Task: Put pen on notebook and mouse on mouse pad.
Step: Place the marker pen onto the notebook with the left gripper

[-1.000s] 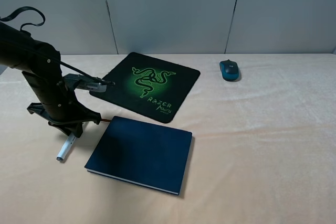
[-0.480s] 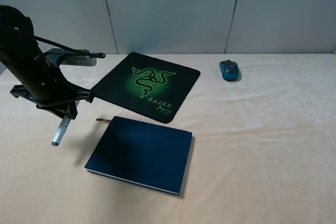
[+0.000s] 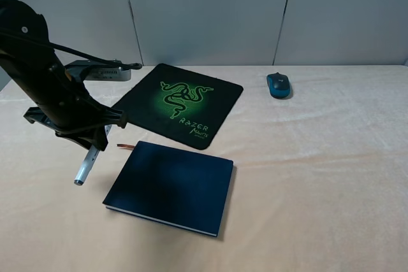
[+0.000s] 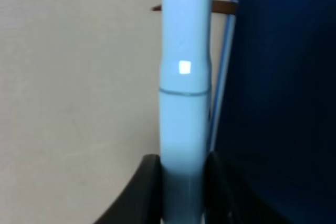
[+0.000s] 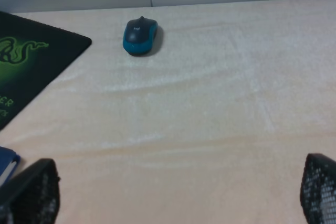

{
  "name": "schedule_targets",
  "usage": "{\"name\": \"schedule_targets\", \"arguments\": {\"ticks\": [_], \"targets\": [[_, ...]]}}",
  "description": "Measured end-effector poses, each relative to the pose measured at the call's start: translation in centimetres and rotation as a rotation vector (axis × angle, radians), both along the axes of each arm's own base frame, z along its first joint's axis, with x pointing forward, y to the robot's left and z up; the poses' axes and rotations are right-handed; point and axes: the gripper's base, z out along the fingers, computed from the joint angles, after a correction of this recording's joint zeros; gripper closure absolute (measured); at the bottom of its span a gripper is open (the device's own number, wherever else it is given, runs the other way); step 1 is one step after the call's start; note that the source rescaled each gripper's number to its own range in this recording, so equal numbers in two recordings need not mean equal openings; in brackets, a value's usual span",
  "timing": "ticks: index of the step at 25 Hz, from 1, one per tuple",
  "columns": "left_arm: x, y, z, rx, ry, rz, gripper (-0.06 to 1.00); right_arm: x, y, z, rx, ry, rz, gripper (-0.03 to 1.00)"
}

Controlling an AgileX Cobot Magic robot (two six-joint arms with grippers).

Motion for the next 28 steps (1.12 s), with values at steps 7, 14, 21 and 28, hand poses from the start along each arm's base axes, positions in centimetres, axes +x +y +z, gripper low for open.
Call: {"name": "schedule_targets", "arguments": {"ticks": [7, 14, 21, 28], "targets": [[-0.5, -1.9, 0.4, 0.002, -0.017, -0.124, 0.94, 0.0, 0.0, 0.0, 0.000, 0.000, 0.000, -0.03], [0.3, -5.0, 2.2, 0.027, -0.016, -0.392, 0.94, 0.0, 0.0, 0.0, 0.000, 0.000, 0.000, -0.03], [0.4, -9.4, 1.5, 0.082, 0.121, -0.779, 0.94, 0.0, 0.0, 0.0, 0.000, 0.000, 0.000, -0.03], [-0.9, -11.6, 1.0, 0.097, 0.131, -1.112, 0.94, 0.0, 0.0, 0.0, 0.000, 0.000, 0.000, -0.03]]}}
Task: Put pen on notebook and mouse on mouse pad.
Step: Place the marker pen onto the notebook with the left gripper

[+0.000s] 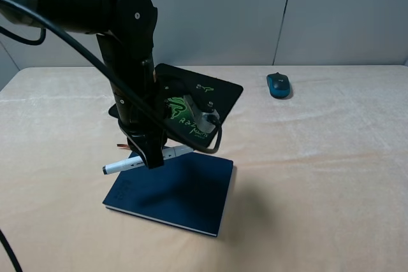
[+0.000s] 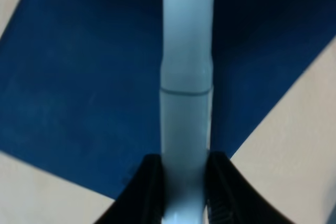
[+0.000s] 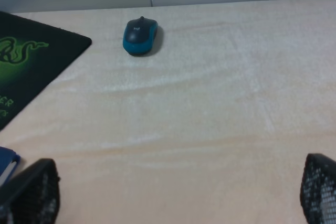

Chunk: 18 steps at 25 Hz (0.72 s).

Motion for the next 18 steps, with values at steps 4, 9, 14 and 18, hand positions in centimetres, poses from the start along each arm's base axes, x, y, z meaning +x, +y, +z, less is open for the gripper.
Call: {"name": "schedule_targets", "arguments": {"ticks": [4, 9, 14, 18], "targets": [[-0.4, -0.4, 0.0, -0.013, -0.001, -0.172, 0.94, 0.0, 0.0, 0.0, 0.000, 0.000, 0.000, -0.03], [0.0, -0.8, -0.2, -0.052, -0.044, -0.339, 0.94, 0.0, 0.0, 0.0, 0.000, 0.000, 0.000, -0.03], [0.4, -1.1, -0.3, -0.078, -0.088, -0.437, 0.94, 0.0, 0.0, 0.0, 0.000, 0.000, 0.000, -0.03], [0.7, -1.3, -1.7, -0.061, -0.062, -0.457, 0.94, 0.0, 0.0, 0.0, 0.000, 0.000, 0.000, -0.03]]}}
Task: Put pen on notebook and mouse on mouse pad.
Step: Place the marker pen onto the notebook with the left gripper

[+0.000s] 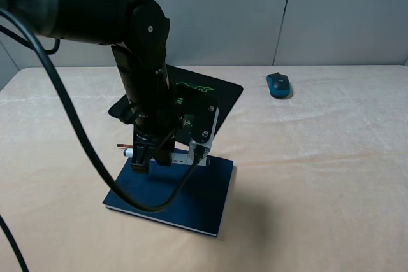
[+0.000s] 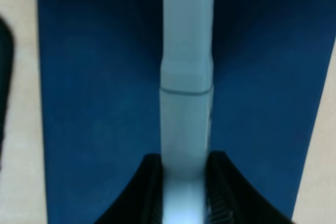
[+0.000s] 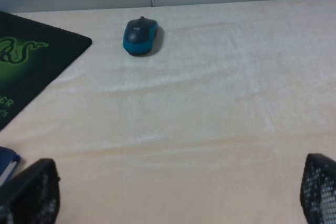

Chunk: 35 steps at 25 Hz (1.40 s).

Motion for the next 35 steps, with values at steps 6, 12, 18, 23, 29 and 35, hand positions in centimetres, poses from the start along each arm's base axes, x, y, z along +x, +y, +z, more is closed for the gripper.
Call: {"name": "schedule_targets", "arguments": {"ticks": [6, 12, 18, 23, 29, 35], "targets": [[0.0, -0.7, -1.9, 0.030, 0.007, -0.059, 0.94, 0.0, 0.0, 0.0, 0.000, 0.000, 0.000, -0.03], [0.0, -0.6, -2.9, 0.037, 0.002, -0.068, 0.94, 0.0, 0.0, 0.0, 0.000, 0.000, 0.000, -0.03], [-0.8, 0.2, -4.7, 0.031, -0.006, -0.066, 0.94, 0.0, 0.0, 0.0, 0.000, 0.000, 0.000, -0.03], [-0.8, 0.1, -4.9, 0.017, -0.014, -0.060, 0.94, 0.0, 0.0, 0.0, 0.000, 0.000, 0.000, -0.03], [-0.9, 0.1, -4.9, 0.011, -0.010, -0.053, 0.94, 0.0, 0.0, 0.0, 0.000, 0.000, 0.000, -0.03], [-0.9, 0.0, -4.9, 0.005, -0.005, -0.047, 0.66, 0.0, 0.0, 0.0, 0.000, 0.000, 0.000, -0.03]]}}
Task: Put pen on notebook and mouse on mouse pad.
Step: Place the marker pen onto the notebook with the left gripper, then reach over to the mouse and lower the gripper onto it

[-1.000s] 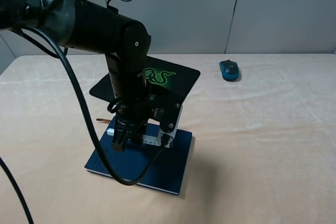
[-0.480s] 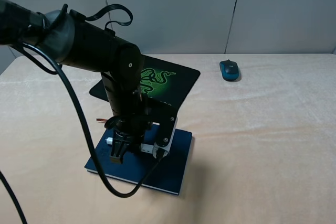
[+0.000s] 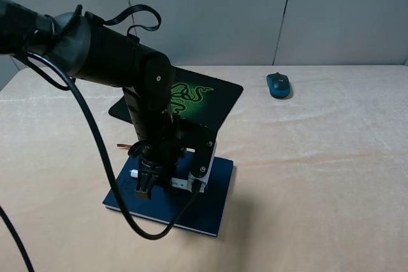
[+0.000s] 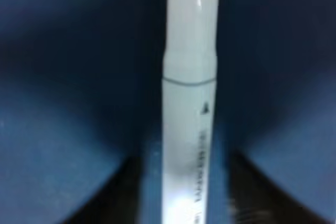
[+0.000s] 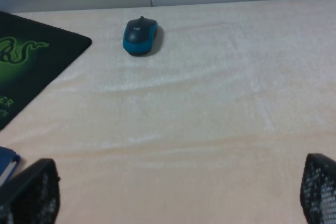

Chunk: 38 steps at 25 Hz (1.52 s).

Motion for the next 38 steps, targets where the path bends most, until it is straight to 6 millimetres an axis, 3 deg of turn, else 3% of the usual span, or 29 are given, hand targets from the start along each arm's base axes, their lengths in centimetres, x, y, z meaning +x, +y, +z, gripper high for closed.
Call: {"name": "schedule_targets", "arguments": {"ticks": [4, 7, 20, 30, 38], "targets": [[-0.1, 0.0, 0.0, -0.003, 0.007, 0.006, 0.13, 0.0, 0.0, 0.0, 0.000, 0.000, 0.000, -0.03], [-0.1, 0.0, 0.0, 0.002, 0.013, 0.006, -0.01, 0.0, 0.0, 0.0, 0.000, 0.000, 0.000, -0.03], [-0.3, 0.1, 0.8, 0.013, 0.028, 0.004, -0.05, 0.0, 0.0, 0.0, 0.000, 0.000, 0.000, -0.03], [-1.2, 1.2, 6.1, -0.022, -0.027, 0.024, -0.05, 0.0, 0.0, 0.0, 0.000, 0.000, 0.000, -0.03], [-2.1, 3.8, 11.6, 0.002, -0.178, 0.139, -0.05, 0.0, 0.0, 0.0, 0.000, 0.000, 0.000, -0.03]]}}
